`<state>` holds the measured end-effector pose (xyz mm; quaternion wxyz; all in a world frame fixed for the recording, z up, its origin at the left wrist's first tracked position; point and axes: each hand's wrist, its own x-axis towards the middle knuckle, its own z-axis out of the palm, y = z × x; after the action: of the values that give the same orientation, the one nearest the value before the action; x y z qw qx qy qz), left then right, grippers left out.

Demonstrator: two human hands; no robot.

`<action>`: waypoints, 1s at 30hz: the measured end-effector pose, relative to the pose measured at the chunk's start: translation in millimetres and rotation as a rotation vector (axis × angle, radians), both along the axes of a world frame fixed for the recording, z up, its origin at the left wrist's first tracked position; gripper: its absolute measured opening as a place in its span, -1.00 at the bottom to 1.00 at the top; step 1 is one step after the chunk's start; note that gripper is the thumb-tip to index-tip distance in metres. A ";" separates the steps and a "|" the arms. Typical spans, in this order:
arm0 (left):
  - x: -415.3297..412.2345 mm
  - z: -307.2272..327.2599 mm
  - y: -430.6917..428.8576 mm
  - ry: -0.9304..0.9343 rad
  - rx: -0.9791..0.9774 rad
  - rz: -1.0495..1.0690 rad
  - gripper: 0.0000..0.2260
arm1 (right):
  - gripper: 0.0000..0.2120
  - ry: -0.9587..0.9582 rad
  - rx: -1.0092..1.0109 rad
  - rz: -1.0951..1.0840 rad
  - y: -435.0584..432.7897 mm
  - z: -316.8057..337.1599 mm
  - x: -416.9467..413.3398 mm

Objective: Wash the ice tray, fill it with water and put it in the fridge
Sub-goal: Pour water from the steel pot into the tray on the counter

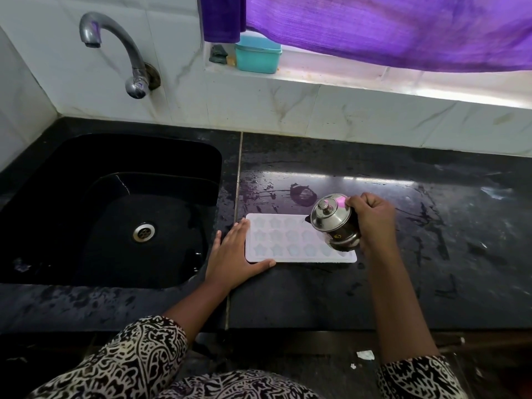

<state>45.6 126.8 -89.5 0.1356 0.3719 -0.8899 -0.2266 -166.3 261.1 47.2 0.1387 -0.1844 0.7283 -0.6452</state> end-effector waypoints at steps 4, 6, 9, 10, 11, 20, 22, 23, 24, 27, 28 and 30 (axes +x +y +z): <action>0.4 1.1 0.6 0.001 0.003 -0.002 0.06 | -0.62 0.012 0.007 -0.008 -0.3 0.2 -0.9; 0.7 1.4 0.7 0.000 0.001 -0.004 0.07 | -0.62 0.009 0.014 -0.007 -0.2 -0.1 -1.0; 0.5 1.3 0.7 -0.004 -0.002 -0.004 0.07 | -0.65 -0.026 -0.005 -0.014 0.1 0.5 -2.1; 0.6 1.2 0.7 -0.002 -0.001 -0.003 0.07 | -0.67 -0.055 -0.020 -0.019 0.5 1.0 -2.6; 0.5 1.2 0.8 -0.001 0.001 -0.003 0.07 | -0.70 -0.096 -0.048 -0.025 1.1 1.9 -3.2; 0.8 3.9 1.2 -0.018 -0.002 0.002 0.07 | -0.74 -0.290 -0.253 -0.089 11.7 8.8 -8.8; 0.3 4.6 1.4 -0.019 -0.002 0.000 0.07 | -0.71 -0.244 -0.196 -0.095 14.1 6.5 -11.3; 0.3 4.7 1.5 -0.019 -0.004 -0.001 0.07 | -0.71 -0.216 -0.168 -0.096 15.0 5.1 -12.7; 0.4 4.8 1.5 -0.020 -0.006 -0.001 0.07 | -0.70 -0.188 -0.145 -0.094 16.0 3.6 -14.0; 0.6 4.3 1.5 -0.017 -0.011 -0.001 0.07 | -0.69 -0.116 -0.102 -0.084 19.1 -0.3 -17.3; 0.4 4.1 1.6 -0.019 -0.013 0.000 0.07 | -0.68 -0.098 -0.092 -0.082 20.0 -1.6 -18.4; 0.2 3.9 1.7 -0.023 -0.016 0.002 0.06 | -0.66 -0.062 -0.061 -0.075 20.9 -3.4 -20.2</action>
<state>45.8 128.5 -85.6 0.1284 0.3744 -0.8928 -0.2151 -186.5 282.0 43.8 0.1312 -0.1410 0.7099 -0.6774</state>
